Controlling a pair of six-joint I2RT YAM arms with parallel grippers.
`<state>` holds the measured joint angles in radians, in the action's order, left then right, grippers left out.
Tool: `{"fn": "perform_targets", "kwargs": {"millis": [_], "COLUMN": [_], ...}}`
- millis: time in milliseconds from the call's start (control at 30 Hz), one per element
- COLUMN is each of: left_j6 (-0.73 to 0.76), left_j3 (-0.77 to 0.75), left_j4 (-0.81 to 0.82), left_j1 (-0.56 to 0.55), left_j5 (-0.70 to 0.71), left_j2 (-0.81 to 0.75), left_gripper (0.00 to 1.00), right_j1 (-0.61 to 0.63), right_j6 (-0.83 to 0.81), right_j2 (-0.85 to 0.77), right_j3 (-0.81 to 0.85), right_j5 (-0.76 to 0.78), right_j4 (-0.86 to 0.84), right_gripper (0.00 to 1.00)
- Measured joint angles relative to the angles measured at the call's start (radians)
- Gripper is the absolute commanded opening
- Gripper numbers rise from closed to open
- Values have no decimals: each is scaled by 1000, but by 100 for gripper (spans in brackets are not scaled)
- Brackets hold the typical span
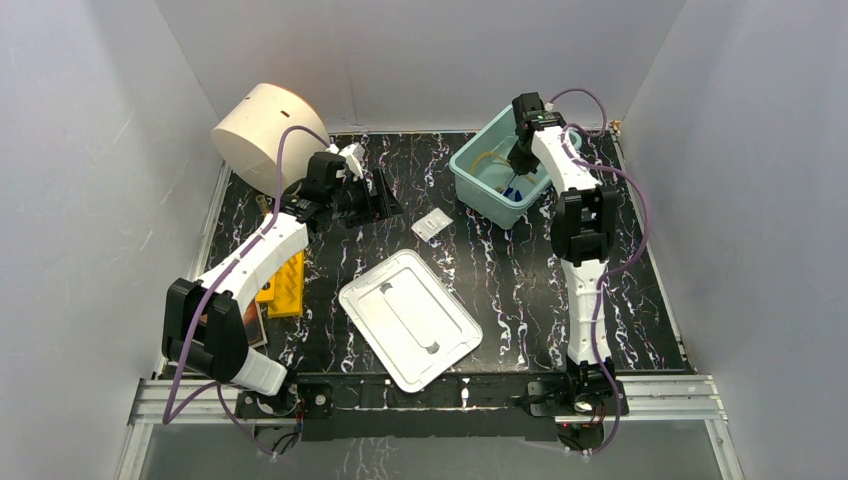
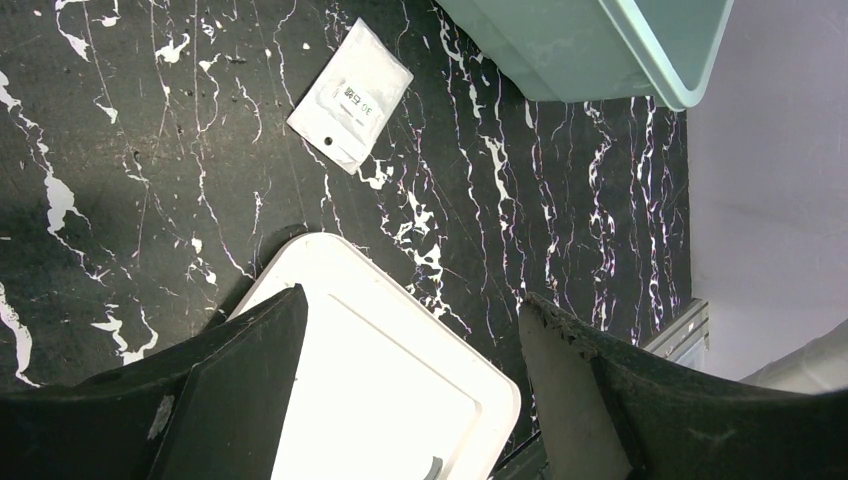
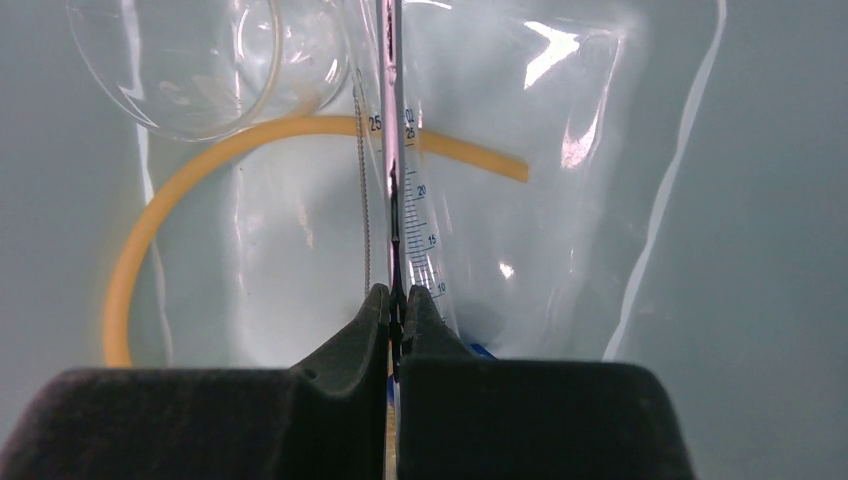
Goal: Organize the chemistry lab equipment
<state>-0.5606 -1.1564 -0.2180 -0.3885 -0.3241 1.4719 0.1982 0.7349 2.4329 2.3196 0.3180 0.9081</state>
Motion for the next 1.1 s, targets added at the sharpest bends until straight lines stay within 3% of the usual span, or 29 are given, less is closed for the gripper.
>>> {"fn": "perform_targets", "kwargs": {"millis": [133,467,800,1100], "left_j6": [0,0,-2,-40], "left_j3": [0,0,0,0], "left_j4": [0,0,-2,-79], "left_j1": [0,0,1,26], "left_j5": [0,0,16,88], "left_j2": [0,0,0,-1], "left_gripper": [76,77,77,77], "right_j1": [1,9,74,210], "right_j6": [-1,-40,-133,-305], "right_j2": [-11,-72,-303,-525], "right_j3": [-55,-99,-160,-354], "right_j5": [5,26,102,-10], "right_j4": [-32,-77,-126,-270], "right_gripper": [22,48,60,66]}}
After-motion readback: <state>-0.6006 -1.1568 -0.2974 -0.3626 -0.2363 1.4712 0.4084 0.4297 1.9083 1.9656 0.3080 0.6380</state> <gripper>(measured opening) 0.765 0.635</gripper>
